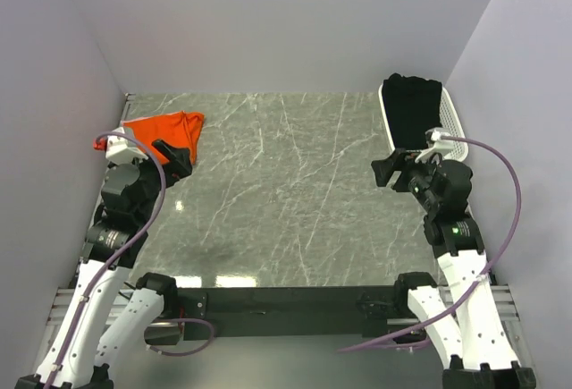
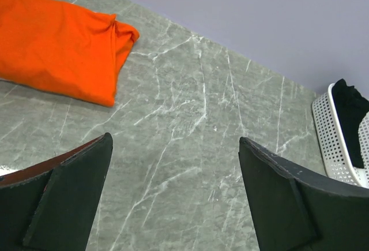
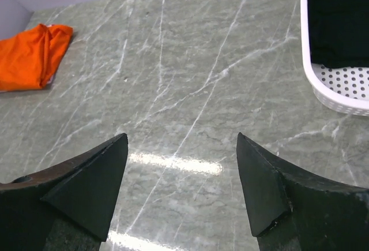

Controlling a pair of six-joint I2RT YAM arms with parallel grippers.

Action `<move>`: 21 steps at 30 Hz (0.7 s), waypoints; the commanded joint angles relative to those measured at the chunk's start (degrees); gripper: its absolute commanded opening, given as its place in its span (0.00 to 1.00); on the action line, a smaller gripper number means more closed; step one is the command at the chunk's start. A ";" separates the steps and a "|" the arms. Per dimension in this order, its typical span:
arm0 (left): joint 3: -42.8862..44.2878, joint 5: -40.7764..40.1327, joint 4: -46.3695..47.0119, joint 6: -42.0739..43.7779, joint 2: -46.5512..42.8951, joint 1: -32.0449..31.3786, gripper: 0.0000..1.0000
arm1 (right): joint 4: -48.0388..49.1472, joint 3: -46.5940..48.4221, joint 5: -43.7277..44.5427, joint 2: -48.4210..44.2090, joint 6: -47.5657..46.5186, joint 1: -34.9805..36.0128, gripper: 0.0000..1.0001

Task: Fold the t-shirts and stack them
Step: Grab the tshirt from the pile

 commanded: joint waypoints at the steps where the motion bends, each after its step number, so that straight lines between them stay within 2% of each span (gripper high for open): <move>1: 0.44 -0.34 1.37 0.24 0.99 -0.17 0.97 | -1.05 4.62 1.60 3.50 -0.53 0.09 0.82; 7: 0.09 -1.13 1.46 -0.12 0.38 -0.17 0.99 | 0.00 4.11 5.54 3.25 -0.97 0.18 0.84; 13: 0.18 -1.31 1.45 -0.29 0.20 -0.17 0.99 | 0.35 7.26 11.61 5.26 0.61 0.09 0.93; 16: -0.18 -0.35 1.81 -0.20 0.29 -0.17 0.99 | 0.62 11.81 17.23 11.05 0.88 0.09 0.93; 21: -0.09 2.20 1.54 0.06 0.64 -0.17 0.99 | -3.85 24.37 29.36 27.22 -0.62 -1.22 0.93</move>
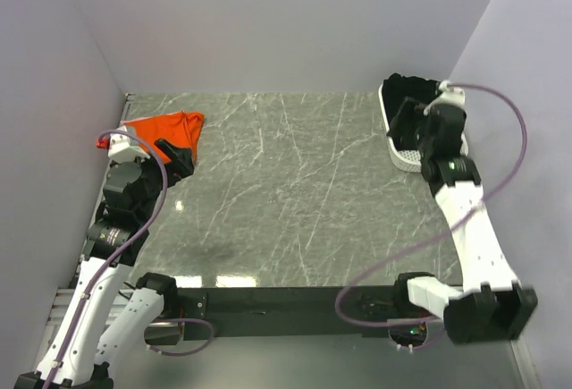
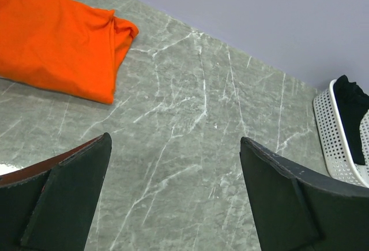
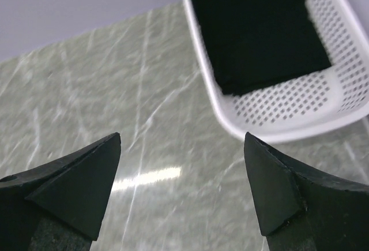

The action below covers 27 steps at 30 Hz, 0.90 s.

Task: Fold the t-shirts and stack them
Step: Grab the tshirt from the pile

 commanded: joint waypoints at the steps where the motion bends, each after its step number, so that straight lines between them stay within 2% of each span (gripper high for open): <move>1: -0.46 2.35 1.85 0.08 -0.25 -0.17 0.99 | -2.18 9.05 9.49 9.68 0.08 -1.77 0.93; 2: -0.72 2.62 2.11 0.17 -0.34 -0.17 0.99 | -2.88 10.90 9.31 14.66 0.69 -1.95 0.93; 3: -0.99 2.71 2.46 0.17 -0.34 -0.17 0.99 | -3.84 14.14 7.31 17.06 1.40 -4.74 0.92; 7: -1.17 3.59 2.64 0.43 -0.08 -0.17 0.99 | -2.54 19.17 4.83 26.91 4.47 -8.10 0.88; 14: -1.25 4.91 3.17 0.61 0.53 -0.25 0.99 | -3.76 31.38 4.65 45.97 4.22 -10.04 0.84; 17: -1.60 5.43 3.35 0.61 0.97 -0.25 0.99 | -7.44 39.54 5.35 52.48 3.51 -10.30 0.83; 27: -1.25 5.61 2.91 0.70 0.71 -0.25 0.99 | -14.38 51.50 4.74 66.12 3.25 -12.33 0.83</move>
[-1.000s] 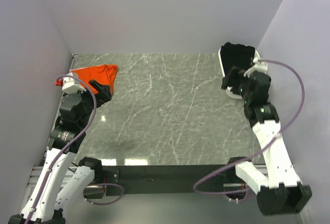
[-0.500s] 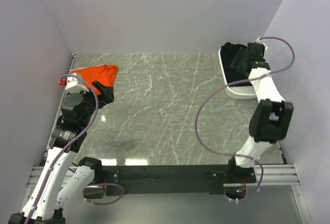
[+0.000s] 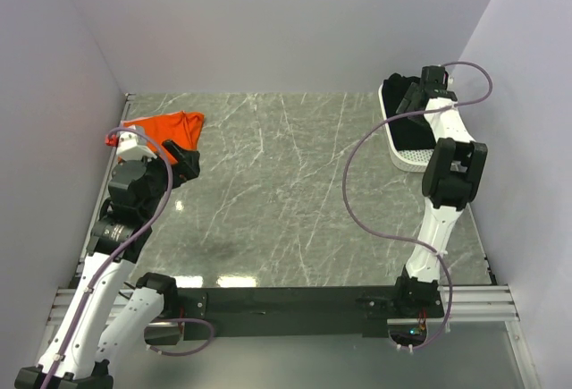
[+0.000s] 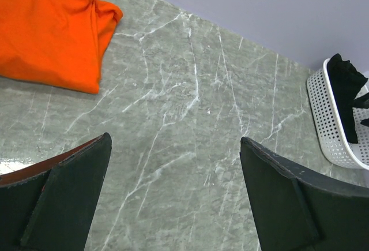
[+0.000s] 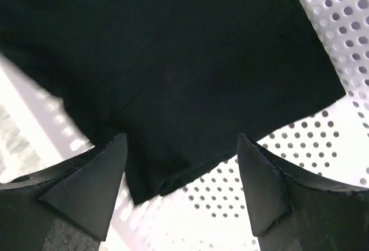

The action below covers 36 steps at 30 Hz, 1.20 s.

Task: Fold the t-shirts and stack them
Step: Grab the tshirt from the pile

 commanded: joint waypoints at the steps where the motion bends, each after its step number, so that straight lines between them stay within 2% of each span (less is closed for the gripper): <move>1: 0.14 0.91 1.84 0.65 -1.01 -0.34 0.99 | -4.91 6.67 0.72 3.64 -0.51 -0.94 0.83; 10: 0.41 0.38 1.22 0.65 -1.55 -0.69 0.99 | -10.01 12.57 -0.86 11.46 -1.13 -1.20 0.82; 20: 0.67 -0.23 0.78 0.65 -1.98 -1.13 0.99 | -12.13 14.42 -2.18 14.98 -1.04 -1.82 0.82; 28: 0.85 -1.81 -0.01 0.65 -2.51 -2.10 0.99 | -12.30 14.06 -4.11 14.98 -1.21 -2.43 0.77; 29: 0.85 -1.99 -0.19 0.57 -2.60 -2.45 0.99 | -12.56 14.33 -4.72 15.25 -1.13 -2.35 0.76; 30: 1.02 -2.34 -0.27 0.56 -2.69 -2.54 0.99 | -12.74 14.33 -5.25 15.68 -1.39 -2.43 0.68; 33: 1.11 -3.22 -0.54 0.56 -2.86 -3.24 0.99 | -13.44 14.94 -5.70 16.39 -1.48 -2.43 0.56; 36: 1.20 -4.53 -1.15 0.56 -3.21 -4.21 0.99 | -13.53 15.21 -6.05 16.74 -1.91 -2.61 0.54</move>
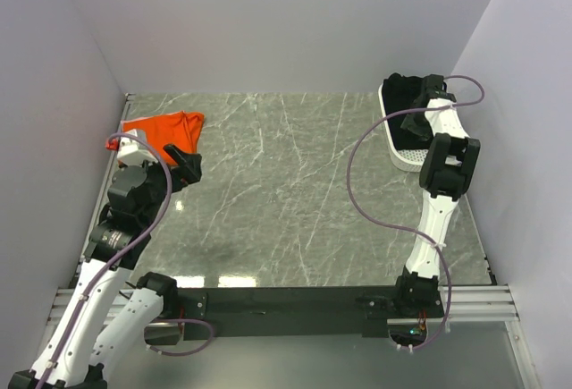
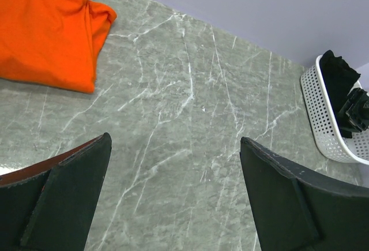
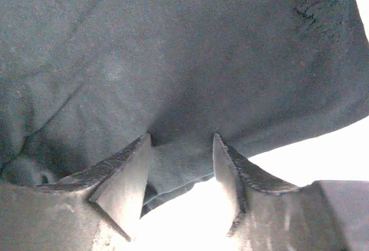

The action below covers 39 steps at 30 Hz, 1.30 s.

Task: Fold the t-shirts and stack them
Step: Grab the tshirt from the pile

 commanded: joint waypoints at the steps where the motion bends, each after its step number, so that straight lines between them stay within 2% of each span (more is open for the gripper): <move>1: 1.20 -2.50 0.00 0.56 -1.07 -1.15 0.99 | -1.25 2.33 -2.29 2.49 -0.69 -0.27 0.53; 3: 1.38 -3.38 -0.35 0.48 -1.16 -1.59 0.99 | -3.00 4.52 -2.55 3.28 -1.30 -0.36 0.45; 4: 1.46 -3.65 -0.43 0.48 -1.25 -1.76 0.99 | -3.97 5.66 -2.29 4.59 -1.57 -0.45 0.34; 5: 1.46 -3.82 -0.52 0.56 -1.25 -2.03 0.99 | -4.93 6.98 -2.03 5.04 -1.83 -0.45 0.14; 6: 1.46 -4.35 -0.52 0.48 -1.42 -2.12 0.99 | -4.68 6.56 -2.29 5.22 -2.53 -0.45 0.00; 8: 1.29 -4.53 -0.35 0.48 -1.51 -2.29 0.99 | -1.02 2.19 -4.30 3.03 -3.85 -0.62 0.00; 12: 1.46 -4.70 -0.35 0.57 -1.25 -2.47 0.99 | 2.44 -1.62 -14.65 -1.36 -3.25 -1.85 0.00; 16: 1.55 -5.32 -0.61 0.48 -1.25 -2.56 0.99 | 6.38 -4.77 -19.16 -9.09 -1.40 -2.12 0.00; 20: 1.11 -5.50 -0.26 0.48 -1.34 -2.73 0.99 | 13.15 -11.71 -20.31 -16.92 1.06 -2.12 0.00; 27: 1.20 -5.14 -0.08 0.56 -0.81 -2.73 0.99 | 12.28 -11.55 -19.70 -22.11 0.80 -2.12 0.00; 32: 1.02 -5.23 0.09 0.48 -0.90 -2.82 0.99 | 13.33 -14.88 -19.96 -25.62 0.71 -2.12 0.00; 39: 0.76 -4.88 0.62 0.48 -0.37 -2.82 0.99 | 21.42 -25.25 -20.22 -40.80 3.61 -1.06 0.00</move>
